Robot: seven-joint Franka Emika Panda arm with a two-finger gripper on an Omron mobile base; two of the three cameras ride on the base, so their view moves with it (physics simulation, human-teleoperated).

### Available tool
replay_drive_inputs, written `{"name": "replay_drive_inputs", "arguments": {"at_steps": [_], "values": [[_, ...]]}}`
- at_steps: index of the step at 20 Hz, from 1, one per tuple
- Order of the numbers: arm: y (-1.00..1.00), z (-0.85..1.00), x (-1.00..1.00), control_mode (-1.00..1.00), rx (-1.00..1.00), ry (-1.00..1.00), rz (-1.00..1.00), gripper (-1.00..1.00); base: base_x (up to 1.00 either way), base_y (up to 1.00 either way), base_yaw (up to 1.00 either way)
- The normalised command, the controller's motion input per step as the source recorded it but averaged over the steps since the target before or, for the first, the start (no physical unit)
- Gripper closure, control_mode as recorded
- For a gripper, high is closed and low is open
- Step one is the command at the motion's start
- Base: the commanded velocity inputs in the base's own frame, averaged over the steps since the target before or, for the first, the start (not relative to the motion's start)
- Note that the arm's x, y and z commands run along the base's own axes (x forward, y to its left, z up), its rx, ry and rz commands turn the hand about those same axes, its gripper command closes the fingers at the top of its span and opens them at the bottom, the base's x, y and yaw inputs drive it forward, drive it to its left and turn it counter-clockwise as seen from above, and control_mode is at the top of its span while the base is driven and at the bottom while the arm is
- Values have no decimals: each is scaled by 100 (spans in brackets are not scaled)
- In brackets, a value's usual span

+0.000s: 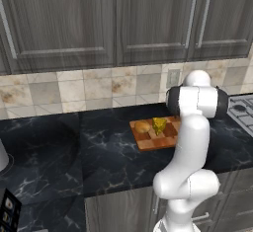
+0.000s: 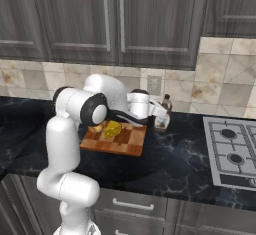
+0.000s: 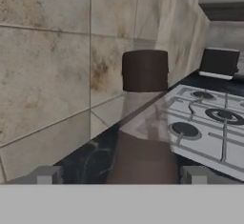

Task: Retrieve the reheated potato from the microwave, then place the potato, cheese, and condiment on the cutting board.

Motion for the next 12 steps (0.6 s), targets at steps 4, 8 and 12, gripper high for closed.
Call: {"name": "replay_drive_inputs", "arguments": {"at_steps": [4,8,12], "values": [[-9,-29,-8,-100,0,0,0,100,0,0,0],[-7,-31,-23,-100,0,0,0,100,0,0,0],[-8,-27,-25,-100,0,0,0,100,0,0,0]]}}
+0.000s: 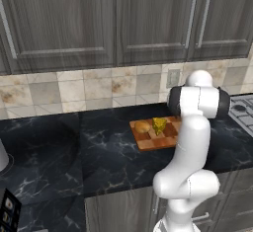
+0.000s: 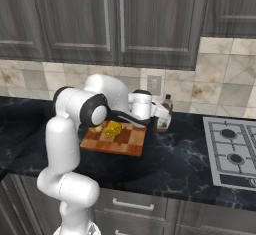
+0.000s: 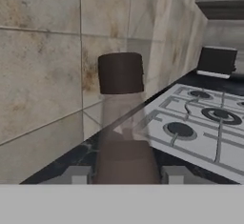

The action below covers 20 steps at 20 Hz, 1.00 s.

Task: Retrieve the reheated potato from the microwave, then place the potato, cheese, and condiment on the cutting board.

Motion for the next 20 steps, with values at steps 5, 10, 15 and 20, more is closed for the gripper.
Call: {"name": "replay_drive_inputs", "arguments": {"at_steps": [5,10,15,20], "values": [[3,-3,-41,-100,4,0,0,100,0,0,0],[23,22,-55,-100,7,-3,0,100,0,0,0],[26,32,-50,-100,1,-15,4,100,0,0,0],[35,3,-54,-100,0,-12,7,100,0,0,0]]}}
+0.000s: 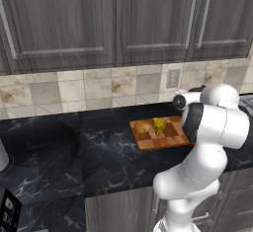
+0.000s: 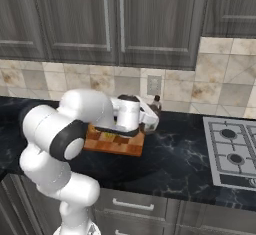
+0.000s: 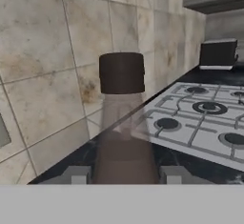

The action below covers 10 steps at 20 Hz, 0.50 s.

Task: Retrieve the reheated potato from the microwave, then place the potato, cheese, and condiment on the cutting board.

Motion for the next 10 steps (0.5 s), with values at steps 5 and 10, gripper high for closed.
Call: {"name": "replay_drive_inputs", "arguments": {"at_steps": [5,10], "values": [[32,5,-50,-100,2,-10,8,100,0,0,0],[33,3,-43,-100,0,-11,9,100,0,0,0]]}}
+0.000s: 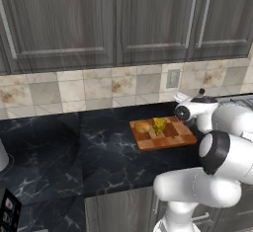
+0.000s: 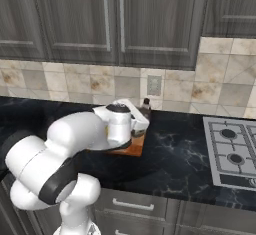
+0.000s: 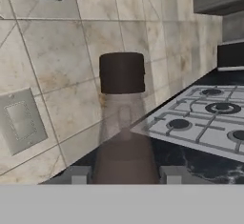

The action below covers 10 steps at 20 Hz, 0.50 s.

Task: Retrieve the reheated potato from the microwave, then place the potato, cheese, and condiment on the cutting board.

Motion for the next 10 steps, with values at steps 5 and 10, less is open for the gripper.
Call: {"name": "replay_drive_inputs", "arguments": {"at_steps": [5,10], "values": [[36,-12,-34,-100,0,-9,8,100,0,0,0],[38,-18,-3,-100,0,-11,1,100,0,0,0]]}}
